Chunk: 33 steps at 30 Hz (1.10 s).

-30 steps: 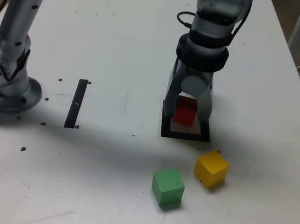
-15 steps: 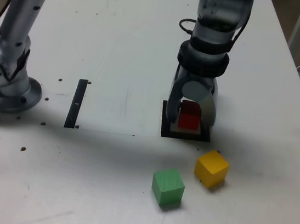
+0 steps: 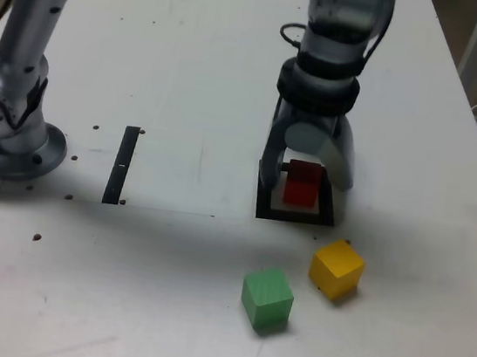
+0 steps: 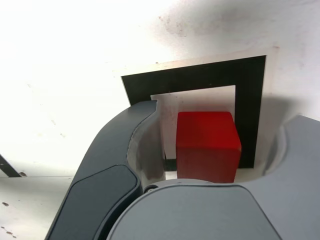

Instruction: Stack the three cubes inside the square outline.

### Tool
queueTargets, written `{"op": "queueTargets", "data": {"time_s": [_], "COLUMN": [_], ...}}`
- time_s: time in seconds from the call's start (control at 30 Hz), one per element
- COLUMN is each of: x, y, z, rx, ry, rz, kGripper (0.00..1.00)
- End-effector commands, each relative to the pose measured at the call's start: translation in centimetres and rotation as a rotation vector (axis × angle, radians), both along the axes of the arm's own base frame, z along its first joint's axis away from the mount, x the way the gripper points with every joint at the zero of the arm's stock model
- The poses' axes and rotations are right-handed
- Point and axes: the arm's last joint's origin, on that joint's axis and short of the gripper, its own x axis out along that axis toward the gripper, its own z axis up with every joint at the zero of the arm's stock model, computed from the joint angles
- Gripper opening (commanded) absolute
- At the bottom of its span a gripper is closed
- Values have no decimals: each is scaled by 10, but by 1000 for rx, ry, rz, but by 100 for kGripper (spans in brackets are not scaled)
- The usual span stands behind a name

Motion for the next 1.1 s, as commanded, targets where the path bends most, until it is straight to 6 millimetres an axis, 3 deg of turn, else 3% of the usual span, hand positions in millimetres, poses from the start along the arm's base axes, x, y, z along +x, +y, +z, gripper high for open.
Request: {"op": "queueTargets", "data": {"time_s": [0.0, 0.47, 1.07], "x": [-5, -11, 10], "y": [1, -27, -98], "z": [11, 48, 51], "rx": [7, 36, 48], "ry": [-27, -82, -75], "rz": [-1, -53, -200], "kGripper": [99, 100, 100]}}
